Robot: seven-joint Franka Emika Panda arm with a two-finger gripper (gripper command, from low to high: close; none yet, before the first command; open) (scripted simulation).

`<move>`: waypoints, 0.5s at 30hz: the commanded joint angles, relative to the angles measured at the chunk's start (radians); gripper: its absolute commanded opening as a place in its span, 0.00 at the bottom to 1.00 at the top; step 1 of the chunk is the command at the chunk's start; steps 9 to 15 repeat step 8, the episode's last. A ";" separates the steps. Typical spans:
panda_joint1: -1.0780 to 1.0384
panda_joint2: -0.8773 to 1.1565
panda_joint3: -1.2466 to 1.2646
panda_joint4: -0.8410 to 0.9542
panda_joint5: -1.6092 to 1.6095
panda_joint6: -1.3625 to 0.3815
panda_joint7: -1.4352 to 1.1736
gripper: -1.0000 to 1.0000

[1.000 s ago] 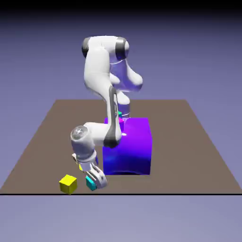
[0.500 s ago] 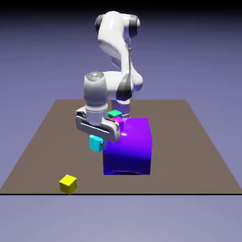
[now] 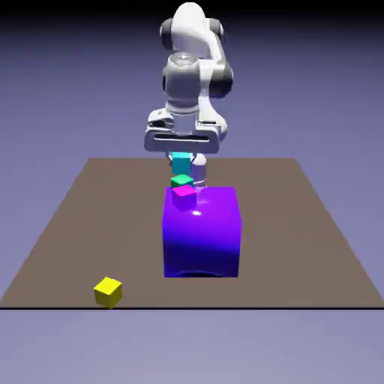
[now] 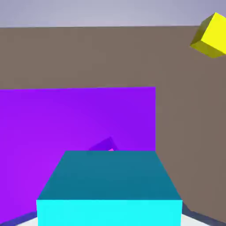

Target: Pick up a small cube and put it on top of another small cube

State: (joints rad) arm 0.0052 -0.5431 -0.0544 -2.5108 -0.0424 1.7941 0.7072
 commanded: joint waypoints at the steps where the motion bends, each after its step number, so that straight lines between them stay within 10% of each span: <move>1: -0.001 0.009 -0.001 -0.035 -0.004 0.044 0.001 0.00; 5: -0.003 0.040 -0.006 -0.153 -0.009 0.193 0.002 0.00; 6: -0.003 0.040 -0.006 -0.153 -0.009 0.193 0.002 1.00; 15: -0.002 0.031 -0.005 -0.119 -0.007 0.150 0.002 1.00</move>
